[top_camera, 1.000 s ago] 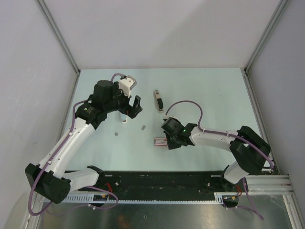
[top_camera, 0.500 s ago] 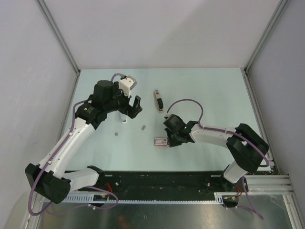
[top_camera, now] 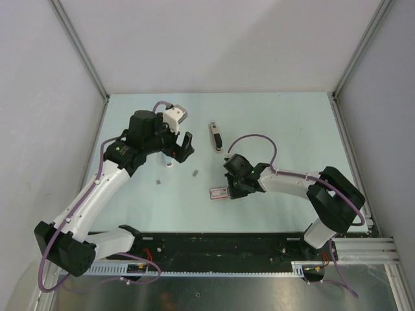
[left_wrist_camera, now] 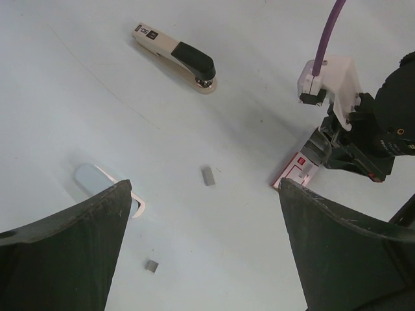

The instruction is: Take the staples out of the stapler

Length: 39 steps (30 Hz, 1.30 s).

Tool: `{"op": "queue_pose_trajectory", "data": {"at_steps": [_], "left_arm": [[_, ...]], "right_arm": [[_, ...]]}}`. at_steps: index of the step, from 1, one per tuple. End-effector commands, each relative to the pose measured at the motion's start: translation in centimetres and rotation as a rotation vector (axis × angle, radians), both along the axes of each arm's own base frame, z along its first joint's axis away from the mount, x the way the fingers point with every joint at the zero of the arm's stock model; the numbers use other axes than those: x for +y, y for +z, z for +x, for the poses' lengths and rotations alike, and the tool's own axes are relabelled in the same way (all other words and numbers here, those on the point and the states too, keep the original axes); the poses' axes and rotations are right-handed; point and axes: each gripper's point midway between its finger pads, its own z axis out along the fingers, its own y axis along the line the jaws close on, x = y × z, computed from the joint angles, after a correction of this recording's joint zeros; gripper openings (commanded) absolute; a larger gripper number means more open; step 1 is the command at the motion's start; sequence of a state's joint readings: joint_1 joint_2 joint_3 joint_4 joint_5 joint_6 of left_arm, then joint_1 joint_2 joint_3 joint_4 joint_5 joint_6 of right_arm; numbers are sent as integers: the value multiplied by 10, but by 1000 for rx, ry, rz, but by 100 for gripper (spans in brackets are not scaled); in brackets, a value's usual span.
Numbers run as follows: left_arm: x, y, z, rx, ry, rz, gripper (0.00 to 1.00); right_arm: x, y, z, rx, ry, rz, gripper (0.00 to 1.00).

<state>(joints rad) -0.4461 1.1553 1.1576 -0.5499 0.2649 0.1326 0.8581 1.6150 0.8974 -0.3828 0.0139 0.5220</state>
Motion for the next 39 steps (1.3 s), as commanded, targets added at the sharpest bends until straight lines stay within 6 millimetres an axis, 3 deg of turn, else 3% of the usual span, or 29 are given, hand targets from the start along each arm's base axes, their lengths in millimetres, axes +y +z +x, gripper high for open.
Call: {"op": "queue_pose_trajectory", "data": {"at_steps": [1, 4, 9, 14, 17, 23, 32, 39], "left_arm": [[0, 11, -5, -63, -40, 13, 100], [1, 13, -4, -69, -31, 16, 99], [4, 12, 0, -77, -26, 43, 99], [15, -40, 20, 11, 16, 193, 99], [24, -53, 30, 56, 75, 204, 99], [50, -28, 39, 41, 150, 100, 99], [93, -10, 30, 49, 242, -17, 100], [102, 0, 19, 15, 247, -31, 99]], "right_arm": [[20, 28, 5, -32, 41, 98, 0], [39, 63, 5, -83, 79, 192, 7], [59, 106, 19, -178, 100, 285, 34], [61, 121, 41, -255, 26, 312, 48], [69, 117, 58, -270, -48, 320, 54], [96, 90, 80, -241, -192, 235, 56], [127, 62, 100, -265, -425, 62, 52], [147, 44, 111, -303, -470, -70, 51]]}}
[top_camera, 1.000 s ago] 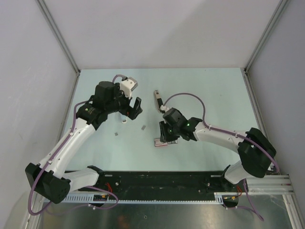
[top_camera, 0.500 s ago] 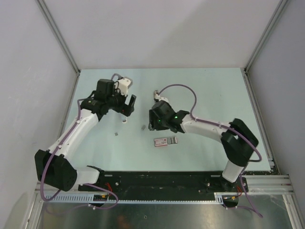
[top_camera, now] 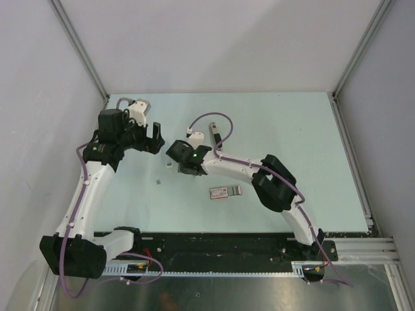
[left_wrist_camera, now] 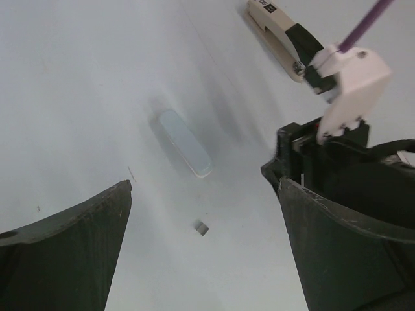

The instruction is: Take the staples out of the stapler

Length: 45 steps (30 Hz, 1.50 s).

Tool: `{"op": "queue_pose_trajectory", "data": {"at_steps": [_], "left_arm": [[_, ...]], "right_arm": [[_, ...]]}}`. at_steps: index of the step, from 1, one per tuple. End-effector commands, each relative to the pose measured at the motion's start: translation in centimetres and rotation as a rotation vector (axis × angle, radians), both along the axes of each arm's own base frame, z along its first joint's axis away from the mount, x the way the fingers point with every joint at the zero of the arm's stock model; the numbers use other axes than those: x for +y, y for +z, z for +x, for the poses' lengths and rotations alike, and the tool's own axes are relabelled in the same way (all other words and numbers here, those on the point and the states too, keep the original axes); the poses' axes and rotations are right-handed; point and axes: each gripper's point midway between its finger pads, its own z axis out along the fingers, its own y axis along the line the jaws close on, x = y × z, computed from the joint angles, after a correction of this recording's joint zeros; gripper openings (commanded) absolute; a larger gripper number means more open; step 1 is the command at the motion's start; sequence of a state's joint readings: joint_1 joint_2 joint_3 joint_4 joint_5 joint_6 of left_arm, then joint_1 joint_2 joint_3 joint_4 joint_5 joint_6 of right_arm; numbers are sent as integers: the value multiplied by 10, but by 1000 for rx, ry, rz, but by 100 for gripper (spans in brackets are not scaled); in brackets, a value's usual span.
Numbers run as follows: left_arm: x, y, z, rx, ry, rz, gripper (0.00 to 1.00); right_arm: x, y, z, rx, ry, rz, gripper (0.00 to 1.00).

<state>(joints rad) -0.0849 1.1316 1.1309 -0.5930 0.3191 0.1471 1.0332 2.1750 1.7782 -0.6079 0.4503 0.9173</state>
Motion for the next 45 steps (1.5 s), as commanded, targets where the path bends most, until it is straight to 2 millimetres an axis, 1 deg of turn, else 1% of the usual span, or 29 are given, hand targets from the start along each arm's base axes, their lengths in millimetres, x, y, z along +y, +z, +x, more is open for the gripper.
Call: {"op": "queue_pose_trajectory", "data": {"at_steps": [1, 8, 12, 21, 25, 30, 36, 41, 45], "left_arm": [[-6, 11, -13, -39, -62, -16, 100], [-6, 7, -15, -32, -70, -8, 99], [-7, 6, -14, -27, -80, -10, 99], [-6, 11, -14, -49, -84, 8, 100], [-5, 10, -15, -50, -84, 14, 99], [-6, 11, -14, -51, -89, 12, 99], [-6, 11, -15, -53, -92, 13, 99], [-6, 11, -15, -50, -89, 11, 100], [-6, 13, -17, -56, -89, 6, 100]], "right_arm": [[-18, -6, 6, -28, -117, -109, 50], [-26, -20, 12, -12, -152, -131, 49], [-26, -26, 14, 7, -159, -129, 49], [-17, -37, 24, 38, -151, -98, 49], [-14, -39, 24, 41, -139, -97, 48], [-15, -41, 21, 50, -136, -108, 48], [-18, -41, 13, 62, -139, -129, 43], [-20, -41, 6, 66, -133, -140, 31], [-21, -41, 2, 71, -129, -147, 29]]}}
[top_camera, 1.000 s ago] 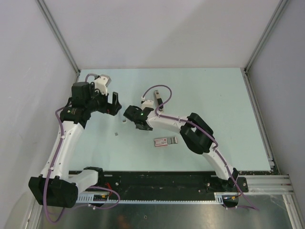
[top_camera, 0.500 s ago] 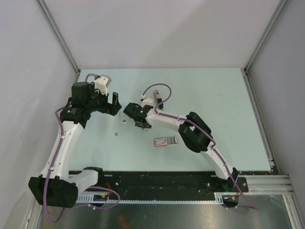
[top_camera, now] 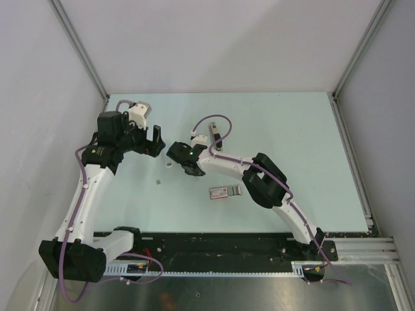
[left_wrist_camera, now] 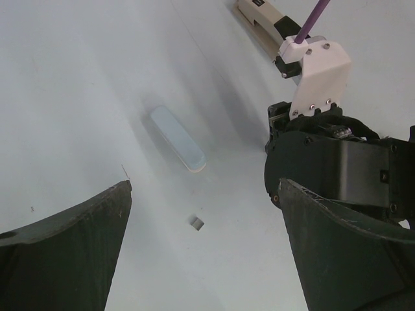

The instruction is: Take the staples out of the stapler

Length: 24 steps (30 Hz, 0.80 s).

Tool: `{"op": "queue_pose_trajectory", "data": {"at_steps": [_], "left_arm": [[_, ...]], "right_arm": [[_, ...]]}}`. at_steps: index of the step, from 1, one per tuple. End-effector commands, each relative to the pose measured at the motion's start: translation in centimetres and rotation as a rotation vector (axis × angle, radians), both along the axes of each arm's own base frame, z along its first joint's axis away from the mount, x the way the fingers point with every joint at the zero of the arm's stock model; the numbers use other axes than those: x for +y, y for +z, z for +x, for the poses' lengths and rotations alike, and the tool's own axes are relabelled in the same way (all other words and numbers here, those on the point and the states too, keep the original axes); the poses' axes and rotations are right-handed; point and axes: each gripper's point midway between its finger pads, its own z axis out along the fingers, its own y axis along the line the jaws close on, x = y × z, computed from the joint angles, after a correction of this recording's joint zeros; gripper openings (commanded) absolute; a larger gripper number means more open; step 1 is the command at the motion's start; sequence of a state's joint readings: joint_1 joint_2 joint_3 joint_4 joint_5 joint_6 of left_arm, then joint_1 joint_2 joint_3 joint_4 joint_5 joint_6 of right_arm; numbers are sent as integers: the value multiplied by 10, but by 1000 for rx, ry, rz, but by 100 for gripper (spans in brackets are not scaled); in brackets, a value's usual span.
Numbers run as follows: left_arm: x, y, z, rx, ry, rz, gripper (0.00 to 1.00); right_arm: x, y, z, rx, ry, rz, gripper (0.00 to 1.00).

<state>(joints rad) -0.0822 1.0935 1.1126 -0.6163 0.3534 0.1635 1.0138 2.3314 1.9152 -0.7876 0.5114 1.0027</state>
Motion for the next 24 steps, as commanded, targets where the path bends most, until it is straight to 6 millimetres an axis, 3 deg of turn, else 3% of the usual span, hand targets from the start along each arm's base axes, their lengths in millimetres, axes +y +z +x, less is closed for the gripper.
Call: {"op": "queue_pose_trajectory", "data": {"at_steps": [1, 10, 13, 18, 24], "left_arm": [[-3, 13, -4, -56, -55, 12, 100], [-5, 15, -6, -61, -58, 1, 99], [-4, 16, -6, -62, -56, 2, 100], [-5, 14, -7, -60, -63, 2, 95], [-1, 10, -7, -57, -52, 22, 95]], "right_arm": [[0, 5, -8, 7, -14, -1, 29], [-1, 5, -12, 13, -7, 1, 31], [0, 5, -12, 14, -3, 5, 24], [1, 8, -13, 13, 21, 10, 4], [2, 34, -16, -47, 138, 58, 0]]}}
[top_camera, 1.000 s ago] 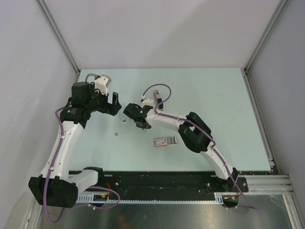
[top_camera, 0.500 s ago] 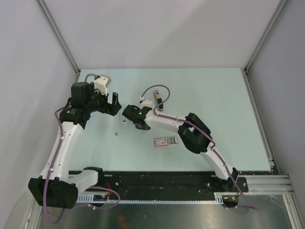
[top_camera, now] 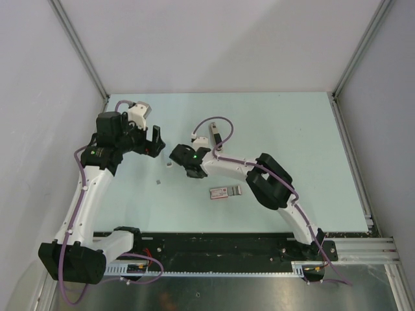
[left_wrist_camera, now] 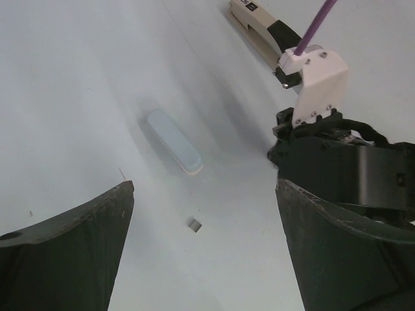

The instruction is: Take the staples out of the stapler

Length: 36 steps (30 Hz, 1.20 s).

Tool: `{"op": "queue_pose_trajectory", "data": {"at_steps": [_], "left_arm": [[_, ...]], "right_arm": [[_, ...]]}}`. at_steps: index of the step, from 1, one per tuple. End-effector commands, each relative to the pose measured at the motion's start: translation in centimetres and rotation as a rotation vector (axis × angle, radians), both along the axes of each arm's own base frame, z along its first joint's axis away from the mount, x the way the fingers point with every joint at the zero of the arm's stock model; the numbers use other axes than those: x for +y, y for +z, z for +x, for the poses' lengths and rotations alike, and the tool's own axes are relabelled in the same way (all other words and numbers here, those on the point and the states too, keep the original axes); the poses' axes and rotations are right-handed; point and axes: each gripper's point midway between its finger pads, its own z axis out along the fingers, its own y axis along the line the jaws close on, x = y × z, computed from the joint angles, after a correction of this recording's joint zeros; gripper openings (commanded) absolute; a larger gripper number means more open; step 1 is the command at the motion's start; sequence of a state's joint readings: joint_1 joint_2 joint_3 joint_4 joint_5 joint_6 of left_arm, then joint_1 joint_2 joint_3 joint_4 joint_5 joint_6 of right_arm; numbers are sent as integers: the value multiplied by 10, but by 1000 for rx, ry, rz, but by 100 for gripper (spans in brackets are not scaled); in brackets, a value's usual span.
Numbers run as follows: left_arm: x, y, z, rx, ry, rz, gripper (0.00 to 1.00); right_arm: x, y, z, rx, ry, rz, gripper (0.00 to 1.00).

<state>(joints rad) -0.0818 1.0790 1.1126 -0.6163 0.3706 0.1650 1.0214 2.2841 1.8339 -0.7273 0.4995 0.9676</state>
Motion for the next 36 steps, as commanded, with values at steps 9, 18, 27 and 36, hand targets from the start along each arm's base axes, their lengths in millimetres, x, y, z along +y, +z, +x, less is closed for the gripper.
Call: {"op": "queue_pose_trajectory", "data": {"at_steps": [9, 18, 27, 36], "left_arm": [[4, 3, -5, -46, -27, 46, 95], [2, 2, -5, -34, -30, 32, 95], [1, 3, -6, -32, -33, 29, 95], [0, 4, -6, -30, -38, 22, 95]], "right_arm": [[-61, 71, -40, -113, 268, -92, 0], [-121, 64, -72, -99, 263, -66, 0], [-134, 41, -73, -69, 267, -56, 0], [-134, 31, -76, -42, 291, -64, 1]]}}
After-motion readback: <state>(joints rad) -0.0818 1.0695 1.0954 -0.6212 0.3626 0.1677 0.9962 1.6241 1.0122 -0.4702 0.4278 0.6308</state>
